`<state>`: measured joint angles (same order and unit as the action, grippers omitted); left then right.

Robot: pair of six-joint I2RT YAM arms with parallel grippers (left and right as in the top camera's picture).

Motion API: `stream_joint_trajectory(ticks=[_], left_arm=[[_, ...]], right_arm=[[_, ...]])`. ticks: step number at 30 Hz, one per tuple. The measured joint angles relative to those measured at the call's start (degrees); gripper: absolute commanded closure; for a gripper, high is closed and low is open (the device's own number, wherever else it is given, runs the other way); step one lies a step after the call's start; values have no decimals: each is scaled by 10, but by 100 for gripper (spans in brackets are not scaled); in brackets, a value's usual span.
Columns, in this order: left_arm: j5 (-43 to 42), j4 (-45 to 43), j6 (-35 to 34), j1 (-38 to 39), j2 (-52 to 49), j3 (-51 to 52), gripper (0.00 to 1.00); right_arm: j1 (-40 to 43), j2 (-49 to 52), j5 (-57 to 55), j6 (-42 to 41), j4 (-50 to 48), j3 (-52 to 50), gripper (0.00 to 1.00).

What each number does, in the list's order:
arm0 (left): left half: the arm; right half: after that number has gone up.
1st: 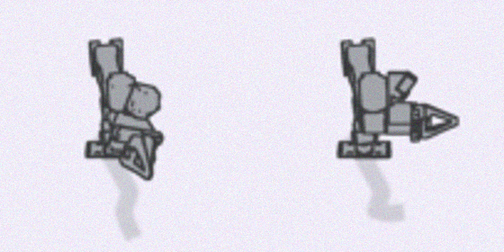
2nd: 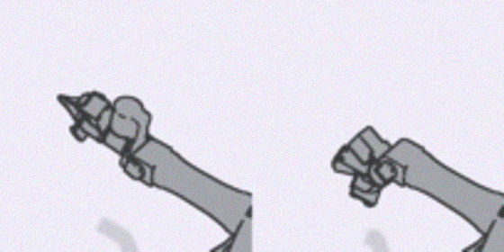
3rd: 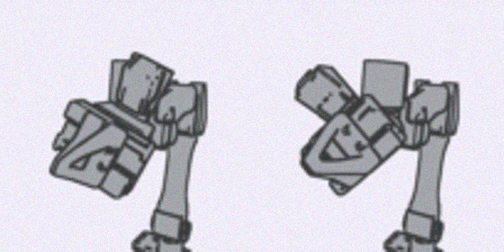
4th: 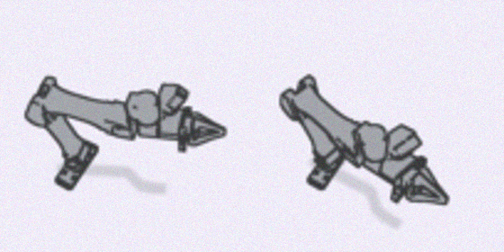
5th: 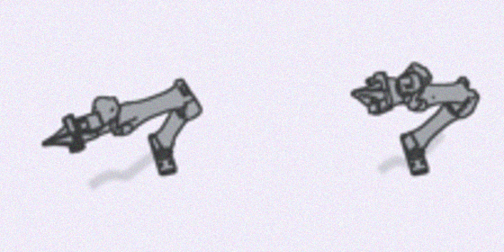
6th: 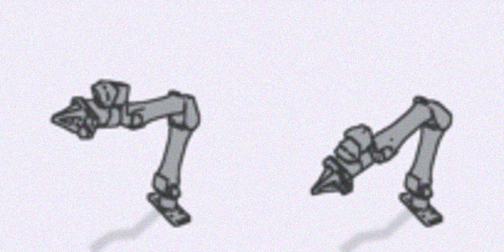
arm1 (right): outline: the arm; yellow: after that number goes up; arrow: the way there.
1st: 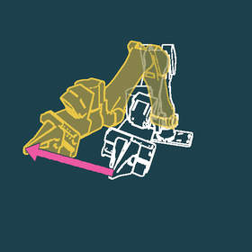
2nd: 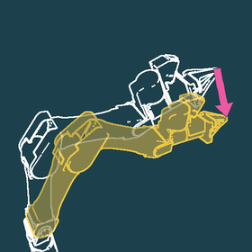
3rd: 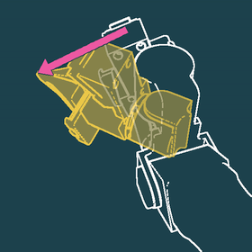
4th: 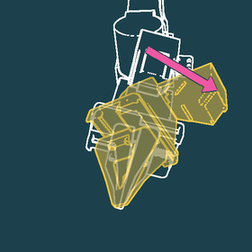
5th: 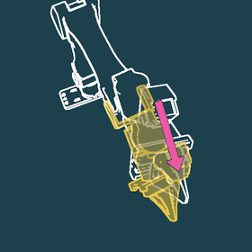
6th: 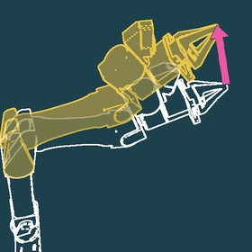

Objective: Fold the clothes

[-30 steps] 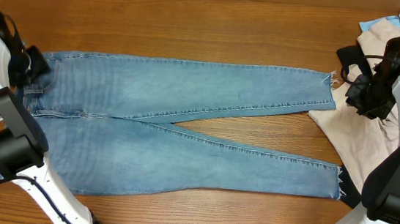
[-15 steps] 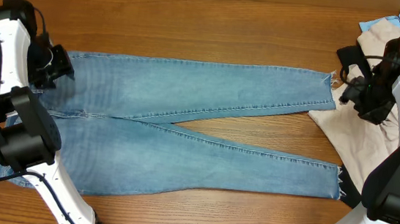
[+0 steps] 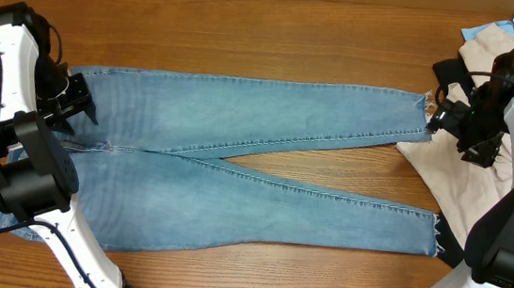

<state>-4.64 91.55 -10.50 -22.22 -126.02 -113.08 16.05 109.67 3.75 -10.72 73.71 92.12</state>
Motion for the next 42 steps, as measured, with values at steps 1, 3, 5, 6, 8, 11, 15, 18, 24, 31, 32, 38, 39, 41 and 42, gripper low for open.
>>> stream_joint_trajectory(ticks=[1,3,5,6,8,11,15,18,24,31,32,38,39,41,42], left_arm=[[2,3,0,0,0,0,53],[4,8,0,0,0,0,56],[6,16,0,3,0,0,57],[7,19,0,5,0,0,57],[8,22,0,12,0,0,56],[11,21,1,40,2,0,55],[15,21,3,79,25,2,51],[15,22,5,102,68,13,48],[18,13,6,110,203,65,43],[19,-35,7,110,384,182,41],[19,-47,7,110,411,203,40],[19,-92,6,110,549,296,33],[19,-99,7,110,570,309,33],[19,-109,6,110,608,333,33],[19,-113,6,110,624,344,33]], right_arm=[[0,0,3,1,3,0,9],[0,0,10,5,13,0,9],[0,0,18,9,21,0,9],[0,0,22,12,24,0,9],[1,0,28,15,28,0,9],[10,-8,39,18,33,0,8],[33,-41,54,18,43,0,4],[48,-76,64,18,58,0,0],[45,-122,71,17,77,0,0],[28,-201,75,16,79,-27,0],[25,-214,75,15,79,-33,0],[-6,-297,63,2,47,-110,0],[-13,-312,61,-1,38,-130,0],[-22,-339,58,-9,30,-169,0],[-24,-350,58,-12,28,-183,0]])
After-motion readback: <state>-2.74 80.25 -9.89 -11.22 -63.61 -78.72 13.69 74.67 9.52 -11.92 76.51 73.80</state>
